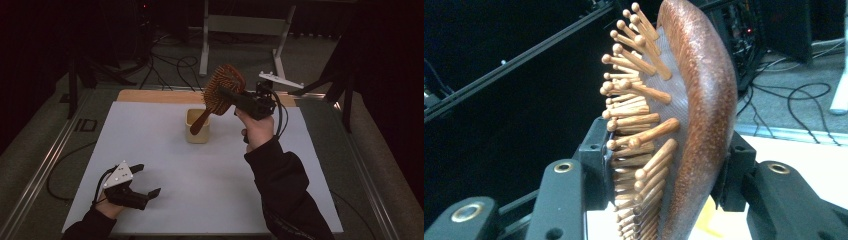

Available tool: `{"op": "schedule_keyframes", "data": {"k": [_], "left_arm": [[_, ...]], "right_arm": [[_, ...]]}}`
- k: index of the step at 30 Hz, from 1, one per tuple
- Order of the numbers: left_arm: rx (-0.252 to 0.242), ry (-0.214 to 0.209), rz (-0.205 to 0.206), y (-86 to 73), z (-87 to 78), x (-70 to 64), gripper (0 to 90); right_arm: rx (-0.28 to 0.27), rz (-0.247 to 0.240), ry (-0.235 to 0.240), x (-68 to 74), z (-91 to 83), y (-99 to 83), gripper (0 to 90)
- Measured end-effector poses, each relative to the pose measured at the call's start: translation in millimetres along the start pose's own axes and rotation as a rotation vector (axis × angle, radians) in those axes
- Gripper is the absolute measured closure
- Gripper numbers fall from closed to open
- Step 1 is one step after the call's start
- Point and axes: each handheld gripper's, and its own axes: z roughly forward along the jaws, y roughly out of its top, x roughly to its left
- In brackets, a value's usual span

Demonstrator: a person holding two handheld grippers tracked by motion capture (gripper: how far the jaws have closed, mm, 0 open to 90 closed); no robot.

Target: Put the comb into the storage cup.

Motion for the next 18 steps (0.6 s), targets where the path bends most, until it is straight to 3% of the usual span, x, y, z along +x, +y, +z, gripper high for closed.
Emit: {"op": "schedule_keyframes", "data": {"k": [18], "left_arm": [[-0.026,0.016,0.006,-1.3,-1.1,2.2,0.0]], "right_arm": [[-0.021,-0.052,-0.080,-4.9,16.3,26.4,52.4]]}}
